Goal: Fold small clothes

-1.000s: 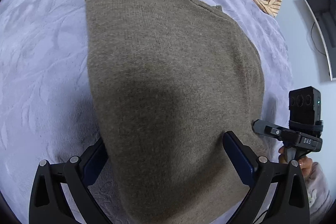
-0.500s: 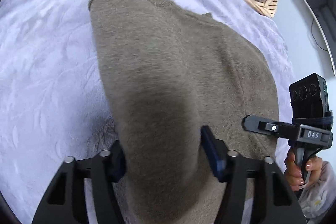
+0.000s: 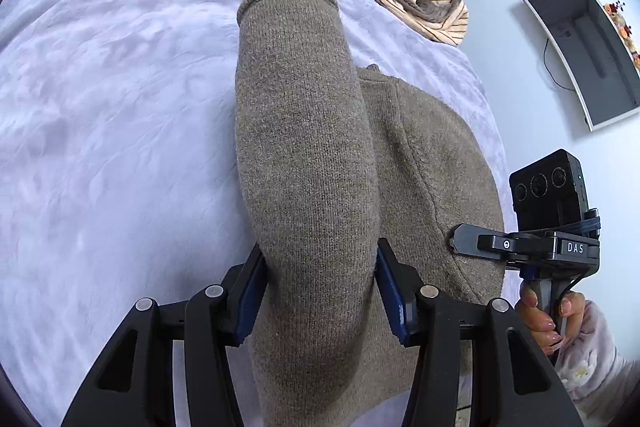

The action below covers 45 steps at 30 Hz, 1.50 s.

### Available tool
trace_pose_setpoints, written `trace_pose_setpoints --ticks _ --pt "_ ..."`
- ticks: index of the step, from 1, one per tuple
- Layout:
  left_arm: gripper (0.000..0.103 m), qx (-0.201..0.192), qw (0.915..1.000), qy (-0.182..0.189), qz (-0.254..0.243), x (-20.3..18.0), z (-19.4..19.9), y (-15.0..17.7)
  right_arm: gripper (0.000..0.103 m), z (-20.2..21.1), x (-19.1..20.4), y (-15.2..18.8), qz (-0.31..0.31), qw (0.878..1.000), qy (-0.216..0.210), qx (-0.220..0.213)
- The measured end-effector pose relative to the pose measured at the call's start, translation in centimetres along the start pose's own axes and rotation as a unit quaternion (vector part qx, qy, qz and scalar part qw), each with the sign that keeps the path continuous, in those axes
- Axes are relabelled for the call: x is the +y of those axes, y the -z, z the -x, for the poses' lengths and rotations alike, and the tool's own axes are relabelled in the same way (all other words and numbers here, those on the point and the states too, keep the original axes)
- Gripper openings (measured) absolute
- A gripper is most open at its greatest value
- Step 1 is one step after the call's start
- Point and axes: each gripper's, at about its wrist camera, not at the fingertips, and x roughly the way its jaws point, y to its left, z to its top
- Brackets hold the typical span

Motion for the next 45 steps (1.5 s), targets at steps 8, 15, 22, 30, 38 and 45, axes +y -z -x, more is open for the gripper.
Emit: trace_pose_setpoints --ticks 8,15,22,30,38,45 --pt "0.053 0.016 0.9993 -0.024 0.023 4.7 6.5 8.4 0.031 -6.0 3.2 8.6 0.003 0.999 -0.012 0.031" --pt "0.053 0.026 0.9937 -0.076 0.078 10.5 7.3 15.3 0.034 -11.6 2.2 11.8 0.015 0.996 0.073 0.057" --pt "0.053 0.017 0.9861 -0.144 0.082 13.2 9.0 17.1 0.052 -9.2 3.2 11.7 0.002 0.967 0.253 0.001" --pt "0.053 0.011 0.9873 -0.15 0.052 13.0 7.4 16.1 0.045 -10.7 3.5 14.4 -0.013 0.973 0.228 0.02" --pt "0.075 0.007 0.9859 -0.16 0.046 12.9 5.8 16.1 0.009 -10.8 0.3 16.0 0.018 0.94 0.339 0.01" --pt "0.075 -0.015 0.9849 -0.17 0.031 11.9 7.9 15.0 0.009 -7.9 1.2 16.6 0.005 0.925 0.379 -0.024"
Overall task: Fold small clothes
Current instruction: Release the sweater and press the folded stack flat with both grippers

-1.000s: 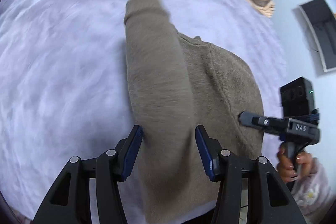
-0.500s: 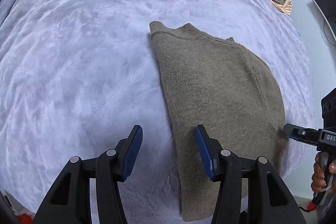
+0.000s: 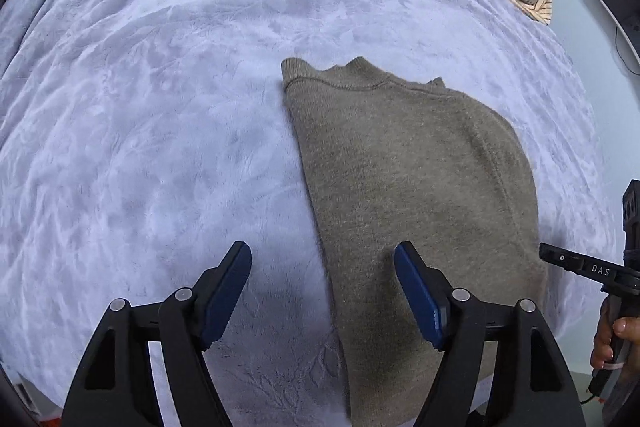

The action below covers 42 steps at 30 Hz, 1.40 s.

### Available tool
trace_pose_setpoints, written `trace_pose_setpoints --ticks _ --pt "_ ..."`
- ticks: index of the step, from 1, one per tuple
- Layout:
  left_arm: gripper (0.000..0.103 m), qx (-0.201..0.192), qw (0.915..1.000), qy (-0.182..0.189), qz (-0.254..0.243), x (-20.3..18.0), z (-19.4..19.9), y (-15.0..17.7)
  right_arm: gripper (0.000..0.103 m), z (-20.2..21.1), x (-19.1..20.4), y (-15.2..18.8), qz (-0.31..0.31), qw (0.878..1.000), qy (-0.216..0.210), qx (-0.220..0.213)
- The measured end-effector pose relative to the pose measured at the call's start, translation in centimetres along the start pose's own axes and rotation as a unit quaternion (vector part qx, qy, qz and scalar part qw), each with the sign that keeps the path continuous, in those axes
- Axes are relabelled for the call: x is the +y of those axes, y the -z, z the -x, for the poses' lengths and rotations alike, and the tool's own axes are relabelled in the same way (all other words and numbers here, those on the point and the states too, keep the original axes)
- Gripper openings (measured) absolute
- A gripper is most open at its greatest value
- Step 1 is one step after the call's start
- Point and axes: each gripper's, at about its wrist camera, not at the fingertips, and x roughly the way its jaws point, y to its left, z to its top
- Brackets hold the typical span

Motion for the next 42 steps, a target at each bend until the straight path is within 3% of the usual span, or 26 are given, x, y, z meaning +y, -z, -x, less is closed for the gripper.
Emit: trace_pose_setpoints --ticks 3,5,7,10,13,16,22,28,31,36,42 --pt "0.073 -0.02 0.9997 0.011 -0.009 -0.6 0.7 -1.0 0.009 2.5 0.2 -0.7 -0.013 0.997 -0.059 -0.044" --pt "0.064 -0.023 0.9993 0.021 -0.021 -1.5 0.6 -1.6 0.009 3.7 1.0 -1.4 -0.003 0.994 -0.09 -0.062" --pt "0.064 -0.02 0.9991 0.026 -0.027 -2.5 0.1 -2.0 0.009 3.9 2.9 -2.2 0.023 0.992 -0.1 -0.067" --pt "0.064 -0.008 0.9991 0.028 -0.031 -3.8 -1.6 -2.1 0.009 2.5 4.9 -3.1 0.054 0.994 -0.062 -0.071" --pt "0.064 0.018 0.9993 0.002 -0.031 -4.2 -3.8 -1.7 0.009 -1.0 5.0 -4.4 0.038 0.998 -0.033 -0.04" --pt "0.064 0.017 0.9994 0.002 -0.029 -4.1 -4.3 -1.2 0.005 -3.0 3.3 -4.5 0.013 0.999 -0.043 -0.022" --pt "0.064 0.031 0.9993 0.009 -0.016 -3.6 -3.9 -0.7 0.005 -2.1 3.7 -3.9 0.037 0.998 -0.035 -0.021" --pt "0.064 0.057 0.9978 0.02 -0.026 -2.8 -3.0 2.1 0.016 0.2 3.7 -0.6 0.048 0.999 -0.023 -0.001" --pt "0.067 0.068 0.9969 0.022 -0.032 -2.6 -2.5 3.6 0.046 0.9 3.1 1.6 0.039 0.999 -0.022 0.01" --pt "0.067 0.081 0.9953 0.03 -0.043 -2.1 -1.4 5.0 0.046 1.4 2.8 4.9 0.012 1.0 -0.015 0.024" --pt "0.067 0.095 0.9933 0.029 -0.058 -1.3 -0.3 6.3 0.046 1.2 4.1 6.5 0.013 0.999 0.011 0.034"
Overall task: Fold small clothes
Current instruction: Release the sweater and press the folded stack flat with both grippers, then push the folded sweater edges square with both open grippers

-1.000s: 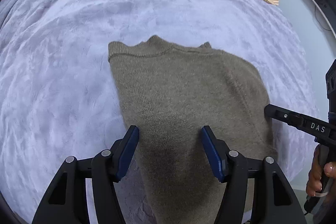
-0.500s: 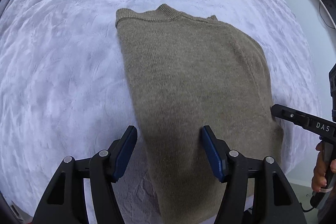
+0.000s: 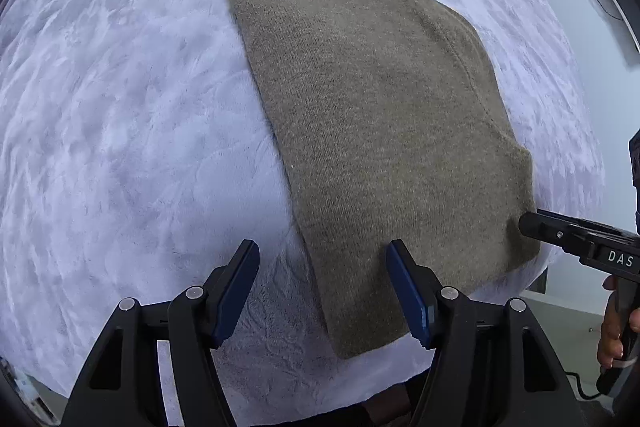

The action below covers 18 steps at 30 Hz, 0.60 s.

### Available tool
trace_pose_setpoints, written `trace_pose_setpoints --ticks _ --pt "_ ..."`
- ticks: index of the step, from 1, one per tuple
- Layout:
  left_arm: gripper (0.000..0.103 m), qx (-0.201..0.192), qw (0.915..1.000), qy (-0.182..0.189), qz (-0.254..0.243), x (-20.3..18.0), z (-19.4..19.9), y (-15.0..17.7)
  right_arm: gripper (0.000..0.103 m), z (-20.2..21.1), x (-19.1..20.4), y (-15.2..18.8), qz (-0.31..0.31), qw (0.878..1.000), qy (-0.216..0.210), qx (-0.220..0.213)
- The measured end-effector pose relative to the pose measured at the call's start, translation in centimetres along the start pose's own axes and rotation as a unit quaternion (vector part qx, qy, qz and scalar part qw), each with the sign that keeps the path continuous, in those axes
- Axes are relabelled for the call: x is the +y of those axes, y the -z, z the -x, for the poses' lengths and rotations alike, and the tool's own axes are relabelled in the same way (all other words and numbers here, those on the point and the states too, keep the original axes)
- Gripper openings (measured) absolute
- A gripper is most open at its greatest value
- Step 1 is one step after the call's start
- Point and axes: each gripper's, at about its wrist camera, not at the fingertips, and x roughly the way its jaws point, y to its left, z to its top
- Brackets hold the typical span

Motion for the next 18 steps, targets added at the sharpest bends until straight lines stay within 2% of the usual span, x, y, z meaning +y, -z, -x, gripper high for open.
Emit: trace_pose_setpoints --ticks 5,7,9,12,18 --pt "0.067 0.014 0.9998 -0.011 0.011 0.4 0.3 0.9 0.044 -1.1 0.5 0.0 0.026 0.999 0.024 0.024" --pt "0.067 0.014 0.9996 -0.018 0.018 0.3 0.2 1.0 0.037 -1.3 0.6 -0.1 0.043 0.998 0.034 0.032" --pt "0.067 0.016 0.9991 -0.026 0.028 0.1 0.2 1.2 0.023 -1.2 0.3 -0.2 0.055 0.997 0.035 0.038" --pt "0.067 0.025 0.9985 -0.033 0.037 -0.6 -0.3 1.5 0.016 -0.9 -0.5 -0.4 0.063 0.997 0.022 0.042" --pt "0.067 0.037 0.9973 -0.055 0.03 -2.3 -1.0 2.3 0.015 -1.5 -1.8 -0.6 0.071 0.996 0.009 0.054"
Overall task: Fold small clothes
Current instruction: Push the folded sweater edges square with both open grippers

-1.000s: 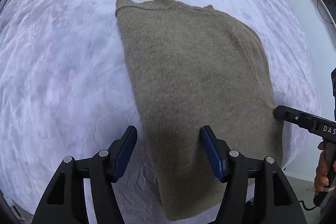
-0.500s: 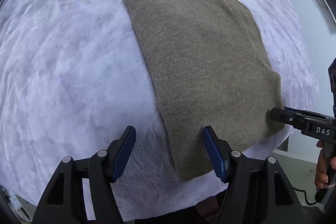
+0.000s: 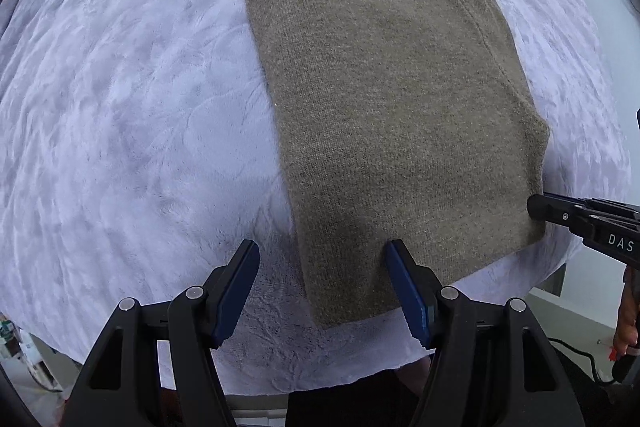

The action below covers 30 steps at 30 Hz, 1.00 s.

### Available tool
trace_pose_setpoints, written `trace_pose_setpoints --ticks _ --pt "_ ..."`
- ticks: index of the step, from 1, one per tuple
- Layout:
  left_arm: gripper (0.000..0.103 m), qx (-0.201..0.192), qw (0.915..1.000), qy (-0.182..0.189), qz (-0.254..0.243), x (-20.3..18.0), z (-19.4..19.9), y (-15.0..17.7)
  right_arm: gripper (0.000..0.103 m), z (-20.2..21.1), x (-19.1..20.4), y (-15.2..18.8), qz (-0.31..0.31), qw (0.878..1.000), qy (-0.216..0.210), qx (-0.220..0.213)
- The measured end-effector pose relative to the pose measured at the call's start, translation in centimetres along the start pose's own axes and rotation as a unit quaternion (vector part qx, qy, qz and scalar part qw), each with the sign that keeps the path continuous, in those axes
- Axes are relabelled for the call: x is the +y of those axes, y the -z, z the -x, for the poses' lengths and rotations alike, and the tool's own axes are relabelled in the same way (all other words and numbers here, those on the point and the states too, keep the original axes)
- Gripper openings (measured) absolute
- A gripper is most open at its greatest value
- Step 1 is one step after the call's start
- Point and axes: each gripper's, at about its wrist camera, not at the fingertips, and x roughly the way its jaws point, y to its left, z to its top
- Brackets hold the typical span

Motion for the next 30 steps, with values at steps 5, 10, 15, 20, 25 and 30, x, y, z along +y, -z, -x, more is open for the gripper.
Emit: trace_pose_setpoints --ticks 5,10,15,20,25,30 --pt "0.067 0.004 1.0 -0.005 0.004 -0.7 0.0 0.4 0.015 -0.1 0.2 0.0 0.012 1.0 0.0 0.004" --pt "0.067 0.01 0.9999 -0.011 0.006 -1.3 -0.6 0.4 0.015 -0.9 0.2 0.0 0.004 1.0 -0.003 0.006" --pt "0.067 0.022 0.9995 -0.009 0.021 -1.5 -1.7 0.4 0.015 -1.5 0.3 -0.1 0.008 1.0 0.001 0.011" --pt "0.067 0.025 0.9993 -0.009 0.028 -1.2 -2.5 1.3 0.018 -2.6 0.7 -0.1 0.018 1.0 0.005 0.014" --pt "0.073 0.024 0.999 -0.013 0.034 -1.0 -2.5 1.7 0.023 -2.5 0.2 -0.1 0.008 1.0 -0.006 0.016" --pt "0.073 0.026 0.9991 -0.016 0.031 -0.8 -2.4 1.3 0.023 -2.0 0.2 -0.1 0.013 1.0 -0.011 0.017"
